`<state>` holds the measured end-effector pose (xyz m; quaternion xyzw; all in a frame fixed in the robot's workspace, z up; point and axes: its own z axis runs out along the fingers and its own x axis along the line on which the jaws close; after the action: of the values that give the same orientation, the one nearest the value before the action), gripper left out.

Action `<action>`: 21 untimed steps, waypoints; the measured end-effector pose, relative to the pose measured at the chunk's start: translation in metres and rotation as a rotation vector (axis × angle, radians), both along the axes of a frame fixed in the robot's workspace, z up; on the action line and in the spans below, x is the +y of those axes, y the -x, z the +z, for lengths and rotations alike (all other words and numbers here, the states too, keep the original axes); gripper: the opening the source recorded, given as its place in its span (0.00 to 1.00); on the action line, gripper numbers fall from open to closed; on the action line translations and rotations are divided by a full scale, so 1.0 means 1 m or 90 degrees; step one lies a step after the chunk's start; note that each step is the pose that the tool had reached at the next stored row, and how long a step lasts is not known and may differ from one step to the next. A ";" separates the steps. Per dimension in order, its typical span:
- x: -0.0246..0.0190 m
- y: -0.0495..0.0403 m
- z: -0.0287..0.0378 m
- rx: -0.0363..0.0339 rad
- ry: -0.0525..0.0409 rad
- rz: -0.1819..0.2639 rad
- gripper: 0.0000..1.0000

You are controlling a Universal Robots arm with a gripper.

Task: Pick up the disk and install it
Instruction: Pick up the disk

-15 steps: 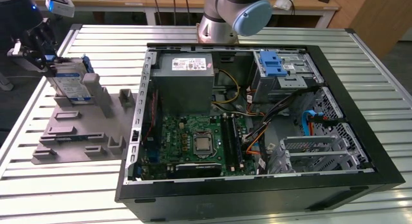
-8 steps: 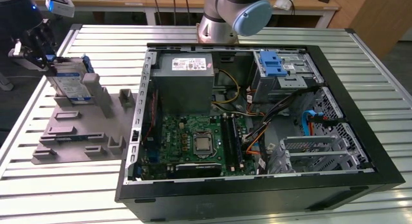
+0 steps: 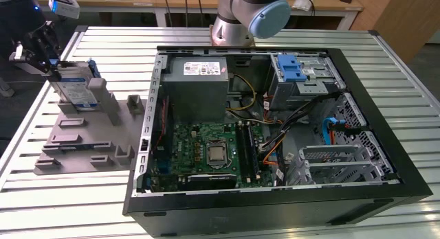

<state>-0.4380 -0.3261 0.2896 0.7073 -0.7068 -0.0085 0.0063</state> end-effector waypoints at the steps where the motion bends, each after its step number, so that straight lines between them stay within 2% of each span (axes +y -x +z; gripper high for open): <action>1: 0.0000 0.0000 0.0000 0.0000 0.0000 0.000 0.36; 6: 0.0000 0.0000 0.0025 -0.0002 -0.0001 0.000 0.36; 11: 0.0000 0.0000 0.0023 0.0001 0.0001 0.000 0.36; 12: 0.0000 0.0000 0.0005 0.0002 0.0013 0.000 0.36; 21: 0.0000 0.0000 0.0008 -0.0002 0.0012 0.000 0.36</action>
<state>-0.4380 -0.3261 0.2904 0.7073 -0.7068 -0.0077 0.0068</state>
